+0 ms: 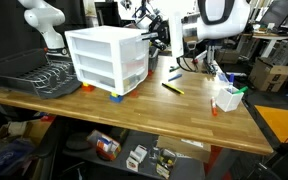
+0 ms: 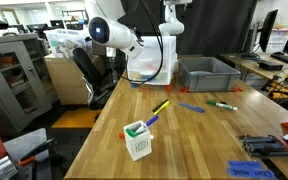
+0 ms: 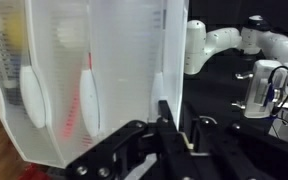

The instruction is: Open the top drawer of the cabinet on the table

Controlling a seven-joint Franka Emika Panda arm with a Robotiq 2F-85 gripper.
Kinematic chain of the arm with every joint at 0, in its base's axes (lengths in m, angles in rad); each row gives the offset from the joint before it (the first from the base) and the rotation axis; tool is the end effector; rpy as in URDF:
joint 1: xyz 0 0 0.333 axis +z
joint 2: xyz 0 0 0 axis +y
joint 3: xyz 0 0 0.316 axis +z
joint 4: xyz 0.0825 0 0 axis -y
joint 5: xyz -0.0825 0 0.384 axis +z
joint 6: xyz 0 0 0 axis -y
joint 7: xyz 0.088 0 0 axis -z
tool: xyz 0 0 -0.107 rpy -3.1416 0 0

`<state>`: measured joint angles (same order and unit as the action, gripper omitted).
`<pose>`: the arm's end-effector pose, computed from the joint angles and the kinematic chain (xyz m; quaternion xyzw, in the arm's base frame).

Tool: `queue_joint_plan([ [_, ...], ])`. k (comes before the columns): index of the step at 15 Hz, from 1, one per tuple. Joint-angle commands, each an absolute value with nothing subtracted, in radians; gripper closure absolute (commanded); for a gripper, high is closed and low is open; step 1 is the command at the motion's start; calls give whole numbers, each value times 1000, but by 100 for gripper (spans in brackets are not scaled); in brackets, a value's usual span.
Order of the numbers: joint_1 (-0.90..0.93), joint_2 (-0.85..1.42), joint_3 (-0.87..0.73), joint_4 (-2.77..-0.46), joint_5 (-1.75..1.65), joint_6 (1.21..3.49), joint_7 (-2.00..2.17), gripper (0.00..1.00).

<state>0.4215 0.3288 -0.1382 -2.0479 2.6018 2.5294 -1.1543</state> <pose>0.5721 0.1631 0.2816 -0.7007 0.3724 -0.2881 0.5361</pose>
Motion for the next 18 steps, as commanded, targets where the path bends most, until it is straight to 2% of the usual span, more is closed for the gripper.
queue_joint_plan([
  [1,356,345,-68,-2055,2600,2501,-1194,81],
  [2,350,352,-60,-2052,2598,2501,-1198,64],
  [3,347,358,-55,-2050,2598,2502,-1205,56],
  [5,341,363,-47,-2046,2598,2504,-1215,46],
  [10,334,368,-36,-2040,2598,2504,-1235,12],
  [11,333,371,-34,-2038,2598,2504,-1238,33],
  [12,332,373,-33,-2036,2598,2506,-1241,50],
  [13,332,376,-32,-2035,2598,2507,-1244,51],
  [18,337,398,-30,-2019,2598,2511,-1266,88],
])
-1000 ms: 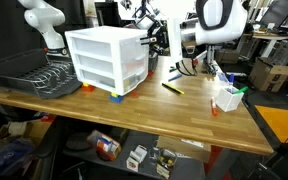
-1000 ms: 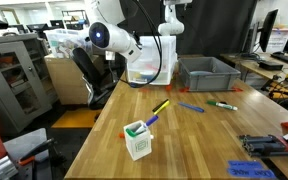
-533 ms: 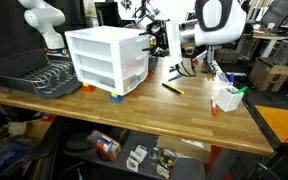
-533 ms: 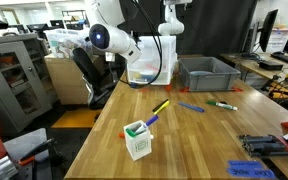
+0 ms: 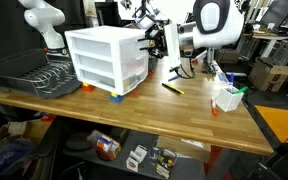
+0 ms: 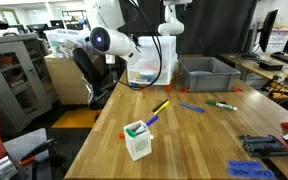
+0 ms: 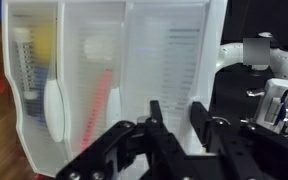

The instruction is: Open the top drawer of the cabinet on the table

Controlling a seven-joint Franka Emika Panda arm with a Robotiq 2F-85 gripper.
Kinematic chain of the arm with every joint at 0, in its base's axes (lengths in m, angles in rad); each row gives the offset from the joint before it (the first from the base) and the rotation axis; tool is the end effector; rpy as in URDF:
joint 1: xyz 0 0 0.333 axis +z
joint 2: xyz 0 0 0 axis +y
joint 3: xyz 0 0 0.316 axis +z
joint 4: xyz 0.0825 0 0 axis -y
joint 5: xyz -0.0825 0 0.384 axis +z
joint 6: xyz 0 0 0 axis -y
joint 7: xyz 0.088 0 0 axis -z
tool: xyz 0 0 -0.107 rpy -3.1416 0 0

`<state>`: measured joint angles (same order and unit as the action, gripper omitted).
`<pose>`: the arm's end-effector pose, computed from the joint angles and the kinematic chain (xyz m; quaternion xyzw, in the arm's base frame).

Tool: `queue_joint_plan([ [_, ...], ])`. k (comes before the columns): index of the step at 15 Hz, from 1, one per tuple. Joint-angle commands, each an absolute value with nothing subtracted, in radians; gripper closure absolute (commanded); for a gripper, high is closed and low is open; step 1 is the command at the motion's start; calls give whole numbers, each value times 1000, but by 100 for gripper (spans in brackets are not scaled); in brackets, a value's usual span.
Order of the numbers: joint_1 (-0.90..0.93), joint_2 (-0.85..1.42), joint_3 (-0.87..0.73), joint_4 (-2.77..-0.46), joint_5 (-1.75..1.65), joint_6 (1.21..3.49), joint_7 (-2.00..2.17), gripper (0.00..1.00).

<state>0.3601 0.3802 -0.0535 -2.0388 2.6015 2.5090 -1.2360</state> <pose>0.5695 0.1769 0.2546 -0.7192 0.3468 -0.2861 0.5297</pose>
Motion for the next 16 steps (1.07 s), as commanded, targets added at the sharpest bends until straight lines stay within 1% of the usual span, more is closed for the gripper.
queue_joint_plan([
  [1,337,399,-29,-2014,2598,2511,-1270,94],
  [2,337,400,-29,-2009,2598,2511,-1273,99],
  [5,335,399,-29,-2004,2597,2508,-1278,100],
  [6,333,400,-28,-2006,2597,2506,-1275,77],
  [7,333,401,-28,-2006,2597,2504,-1273,73],
  [9,333,407,-28,-2004,2597,2506,-1272,61],
  [12,334,416,-30,-2000,2598,2508,-1270,38],
  [15,336,413,-32,-2001,2598,2518,-1271,18],
  [16,335,410,-33,-2000,2598,2519,-1271,10],
])
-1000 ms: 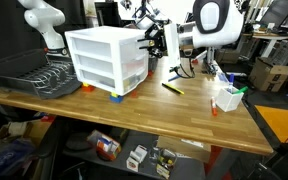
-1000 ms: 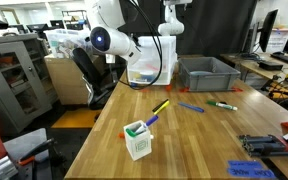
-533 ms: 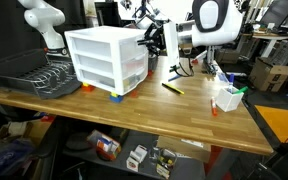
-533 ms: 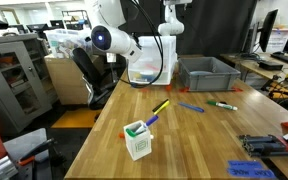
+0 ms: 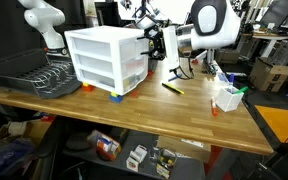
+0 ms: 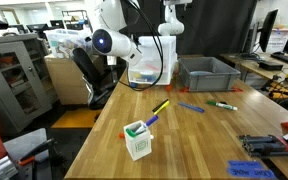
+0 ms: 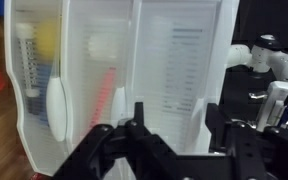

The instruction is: Open the top drawer of the cabinet on the table

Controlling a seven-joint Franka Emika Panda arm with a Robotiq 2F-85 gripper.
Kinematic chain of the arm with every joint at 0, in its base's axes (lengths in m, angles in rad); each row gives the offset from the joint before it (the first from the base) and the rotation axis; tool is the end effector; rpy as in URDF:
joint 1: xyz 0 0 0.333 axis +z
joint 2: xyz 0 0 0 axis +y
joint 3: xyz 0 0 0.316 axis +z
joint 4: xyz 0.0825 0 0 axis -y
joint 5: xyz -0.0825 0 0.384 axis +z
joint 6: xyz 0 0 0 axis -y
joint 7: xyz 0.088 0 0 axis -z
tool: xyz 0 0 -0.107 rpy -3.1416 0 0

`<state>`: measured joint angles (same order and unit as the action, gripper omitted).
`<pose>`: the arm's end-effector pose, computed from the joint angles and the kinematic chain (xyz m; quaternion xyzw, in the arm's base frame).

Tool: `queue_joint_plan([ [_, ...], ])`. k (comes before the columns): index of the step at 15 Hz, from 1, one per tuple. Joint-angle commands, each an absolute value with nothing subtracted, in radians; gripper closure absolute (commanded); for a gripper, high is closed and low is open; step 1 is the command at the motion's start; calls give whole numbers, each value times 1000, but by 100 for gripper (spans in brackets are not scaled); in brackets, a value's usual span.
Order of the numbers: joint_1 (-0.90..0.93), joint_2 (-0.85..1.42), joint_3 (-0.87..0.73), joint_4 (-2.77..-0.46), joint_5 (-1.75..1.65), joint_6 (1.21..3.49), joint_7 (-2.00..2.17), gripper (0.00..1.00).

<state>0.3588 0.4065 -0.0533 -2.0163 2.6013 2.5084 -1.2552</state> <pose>0.5750 0.1781 0.2480 -0.7234 0.3404 -0.2906 0.5257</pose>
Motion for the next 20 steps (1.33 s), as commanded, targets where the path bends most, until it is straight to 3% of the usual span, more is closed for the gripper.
queue_joint_plan([
  [1,335,410,-32,-1999,2598,2518,-1272,4],
  [2,335,411,-31,-1997,2598,2515,-1271,0],
  [4,337,419,-31,-1989,2597,2517,-1274,7],
  [6,339,431,-33,-1977,2597,2524,-1282,29],
  [16,329,460,-46,-1919,2597,2541,-1307,97],
  [20,324,464,-43,-1914,2597,2539,-1303,96],
])
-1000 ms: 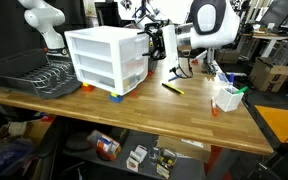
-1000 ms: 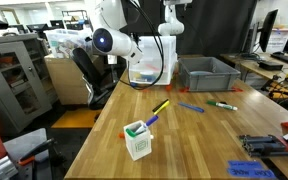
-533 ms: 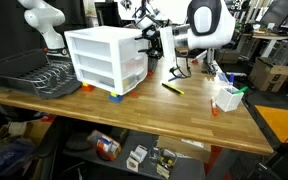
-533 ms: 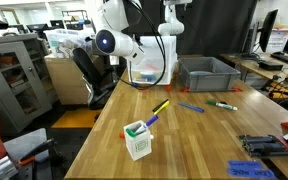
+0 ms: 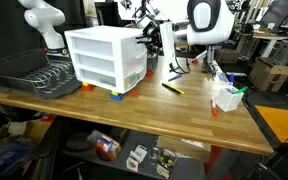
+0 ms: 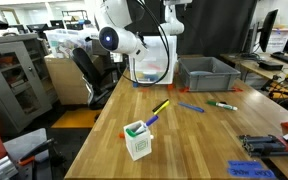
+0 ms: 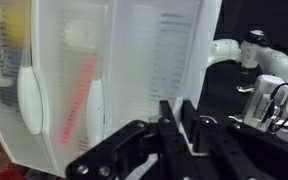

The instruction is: Open the top drawer of the cabinet on the table

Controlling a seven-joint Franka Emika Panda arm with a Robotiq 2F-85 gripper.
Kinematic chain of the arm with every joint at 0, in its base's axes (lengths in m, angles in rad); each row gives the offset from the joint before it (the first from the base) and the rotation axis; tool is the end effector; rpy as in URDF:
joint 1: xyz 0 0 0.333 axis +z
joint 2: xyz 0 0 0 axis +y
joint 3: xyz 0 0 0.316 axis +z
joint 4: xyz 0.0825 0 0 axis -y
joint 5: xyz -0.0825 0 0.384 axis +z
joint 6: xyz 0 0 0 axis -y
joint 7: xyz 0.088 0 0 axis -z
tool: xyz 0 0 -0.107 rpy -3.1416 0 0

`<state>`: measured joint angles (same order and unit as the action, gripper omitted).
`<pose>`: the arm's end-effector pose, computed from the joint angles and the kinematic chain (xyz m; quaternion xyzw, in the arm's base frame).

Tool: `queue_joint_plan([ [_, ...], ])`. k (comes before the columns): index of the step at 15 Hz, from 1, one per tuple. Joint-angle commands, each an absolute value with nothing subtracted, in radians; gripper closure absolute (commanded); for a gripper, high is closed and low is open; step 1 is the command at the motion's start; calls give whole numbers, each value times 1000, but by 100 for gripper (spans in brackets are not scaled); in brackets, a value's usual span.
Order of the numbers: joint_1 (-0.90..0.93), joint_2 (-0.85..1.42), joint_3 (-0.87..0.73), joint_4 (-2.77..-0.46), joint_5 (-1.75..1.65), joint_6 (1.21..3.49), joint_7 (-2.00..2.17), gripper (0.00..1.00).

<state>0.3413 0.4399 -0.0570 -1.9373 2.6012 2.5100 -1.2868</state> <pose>0.6010 0.1731 0.2597 -0.7163 0.3261 -0.3182 0.5285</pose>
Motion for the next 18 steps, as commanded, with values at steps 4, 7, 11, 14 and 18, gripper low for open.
queue_joint_plan([
  [4,327,450,-41,-1924,2597,2543,-1304,96],
  [7,329,434,-39,-1935,2597,2551,-1306,96],
  [11,335,412,-40,-1948,2598,2581,-1314,96],
  [14,342,388,-38,-1958,2597,2628,-1316,96],
  [18,355,350,-33,-1976,2598,2703,-1318,96],
])
